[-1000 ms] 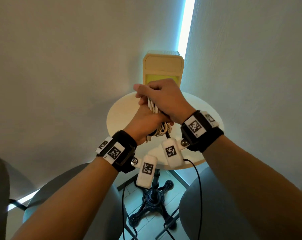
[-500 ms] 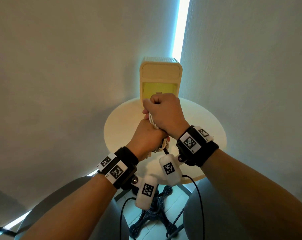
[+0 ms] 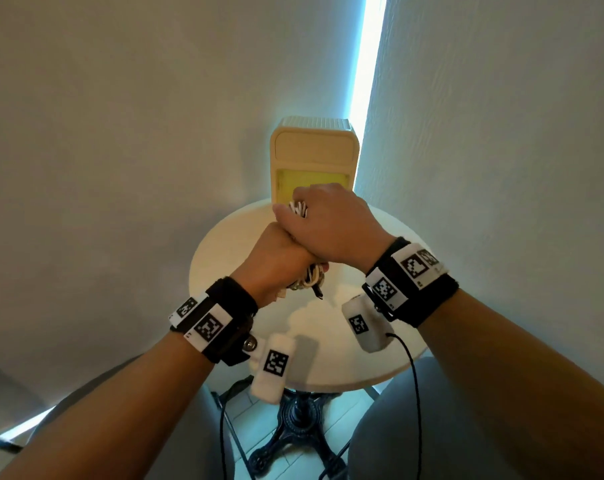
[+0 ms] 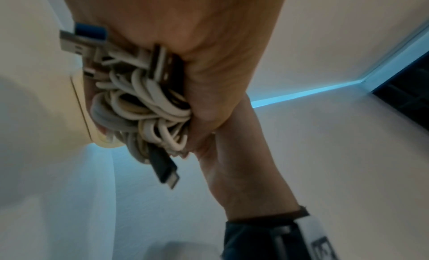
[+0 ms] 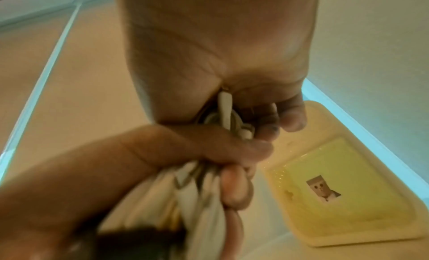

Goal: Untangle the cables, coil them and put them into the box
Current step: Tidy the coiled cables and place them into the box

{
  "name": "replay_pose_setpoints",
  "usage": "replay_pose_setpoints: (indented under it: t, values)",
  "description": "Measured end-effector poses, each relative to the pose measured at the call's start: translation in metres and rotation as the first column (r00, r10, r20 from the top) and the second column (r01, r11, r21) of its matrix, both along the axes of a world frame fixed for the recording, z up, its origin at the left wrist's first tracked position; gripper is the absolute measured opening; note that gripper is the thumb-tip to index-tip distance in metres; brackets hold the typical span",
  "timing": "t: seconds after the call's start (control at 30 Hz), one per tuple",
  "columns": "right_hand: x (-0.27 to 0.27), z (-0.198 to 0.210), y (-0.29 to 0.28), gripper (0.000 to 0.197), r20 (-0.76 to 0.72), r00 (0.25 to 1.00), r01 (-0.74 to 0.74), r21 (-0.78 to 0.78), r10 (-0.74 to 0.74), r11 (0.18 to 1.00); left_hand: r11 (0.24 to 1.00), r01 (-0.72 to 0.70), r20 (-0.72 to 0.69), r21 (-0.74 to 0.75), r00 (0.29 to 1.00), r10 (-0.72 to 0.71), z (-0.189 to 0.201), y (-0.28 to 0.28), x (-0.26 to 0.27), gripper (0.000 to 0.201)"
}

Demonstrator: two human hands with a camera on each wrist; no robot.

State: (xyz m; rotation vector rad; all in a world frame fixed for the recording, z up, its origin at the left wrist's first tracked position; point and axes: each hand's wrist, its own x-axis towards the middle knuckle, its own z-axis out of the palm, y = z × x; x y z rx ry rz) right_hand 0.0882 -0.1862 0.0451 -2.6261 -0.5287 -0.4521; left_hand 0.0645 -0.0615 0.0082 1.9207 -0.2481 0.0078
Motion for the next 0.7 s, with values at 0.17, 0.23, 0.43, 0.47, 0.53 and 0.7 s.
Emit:
replay_pose_setpoints:
  t: [0.17, 0.23, 0.43, 0.47, 0.53, 0.7]
  values:
    - [0.004, 0.0, -0.002, 0.052, 0.064, 0.995, -0.071, -0.005, 0.071, 0.997, 0.999, 0.043, -0.027, 0.002, 0.999, -0.043, 0.002, 0.0, -0.001, 0.013]
    - [0.006, -0.003, 0.0, 0.052, 0.089, 0.994, -0.071, 0.017, 0.069, 0.997, 0.998, 0.052, -0.026, 0.039, 0.998, -0.051, 0.001, 0.003, 0.003, 0.015]
    - [0.011, -0.012, 0.012, 0.054, 0.154, 0.988, -0.017, 0.024, 0.013, 1.0, 0.99, 0.101, -0.061, 0.098, 0.994, -0.095, 0.002, 0.018, 0.018, 0.008]
    - [0.013, -0.011, 0.011, 0.056, 0.116, 0.992, -0.041, 0.012, 0.04, 0.999, 0.986, 0.13, -0.065, 0.104, 0.99, -0.124, 0.006, 0.022, 0.02, 0.003]
    - [0.021, -0.006, 0.004, 0.061, -0.013, 0.993, -0.114, 0.112, 0.116, 0.987, 0.978, 0.168, -0.091, 0.124, 0.983, -0.158, 0.015, 0.031, 0.026, 0.009]
    - [0.069, 0.001, -0.025, 0.03, 0.191, 0.967, 0.091, 0.356, -0.168, 0.93, 0.993, 0.033, -0.007, 0.113, 0.999, -0.032, 0.05, 0.063, 0.068, 0.009]
